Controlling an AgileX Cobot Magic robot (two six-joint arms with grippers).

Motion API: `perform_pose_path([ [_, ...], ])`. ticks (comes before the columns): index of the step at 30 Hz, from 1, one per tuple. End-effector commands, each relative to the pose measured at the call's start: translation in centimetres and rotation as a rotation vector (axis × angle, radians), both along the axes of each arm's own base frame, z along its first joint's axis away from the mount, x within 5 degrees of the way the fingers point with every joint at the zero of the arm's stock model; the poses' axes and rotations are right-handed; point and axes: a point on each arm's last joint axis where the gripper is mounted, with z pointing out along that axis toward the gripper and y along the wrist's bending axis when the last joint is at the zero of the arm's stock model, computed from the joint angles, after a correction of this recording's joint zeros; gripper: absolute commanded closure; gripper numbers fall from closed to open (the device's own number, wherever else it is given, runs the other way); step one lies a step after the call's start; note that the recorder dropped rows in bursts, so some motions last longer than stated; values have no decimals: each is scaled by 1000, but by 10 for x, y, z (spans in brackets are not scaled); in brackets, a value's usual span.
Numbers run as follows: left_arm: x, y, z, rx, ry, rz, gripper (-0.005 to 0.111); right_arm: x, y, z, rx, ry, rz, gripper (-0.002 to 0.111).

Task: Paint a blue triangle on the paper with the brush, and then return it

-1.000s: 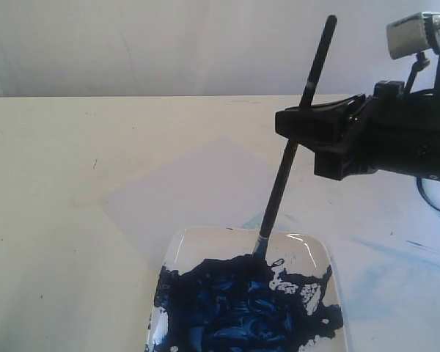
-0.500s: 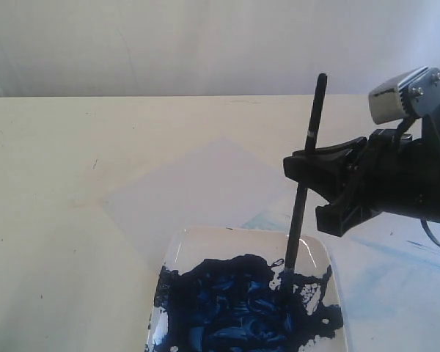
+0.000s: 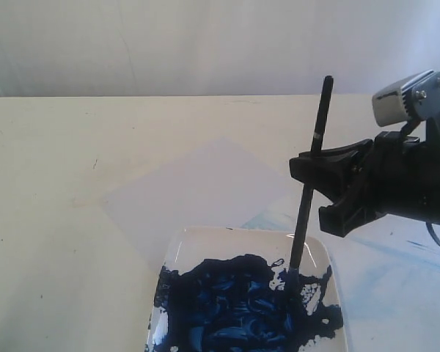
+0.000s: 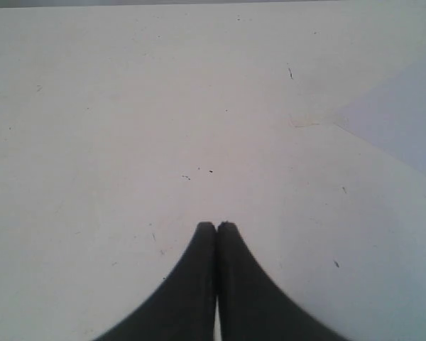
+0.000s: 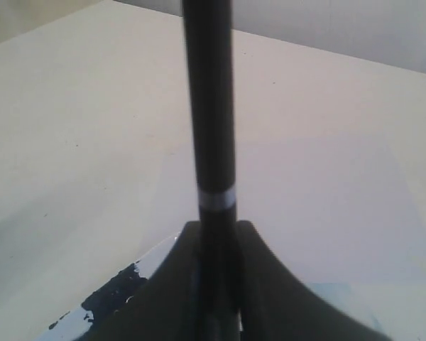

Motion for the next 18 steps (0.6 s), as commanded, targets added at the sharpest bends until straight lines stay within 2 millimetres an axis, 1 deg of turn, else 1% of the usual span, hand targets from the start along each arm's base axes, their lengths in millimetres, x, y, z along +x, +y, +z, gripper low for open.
perform_pose_path([
  [1,0,0,-1,-9,-5,-6,107,-5,0,12,26,-46,9,108],
  [5,0,0,-1,-9,-5,-6,107,-5,-1,13,37,-33,3,108],
  [11,0,0,-1,-9,-5,-6,107,-1,-2,5,10,-4,-26,108],
  [18,0,0,-1,-9,-5,-6,107,-2,-2,5,23,13,-31,108],
])
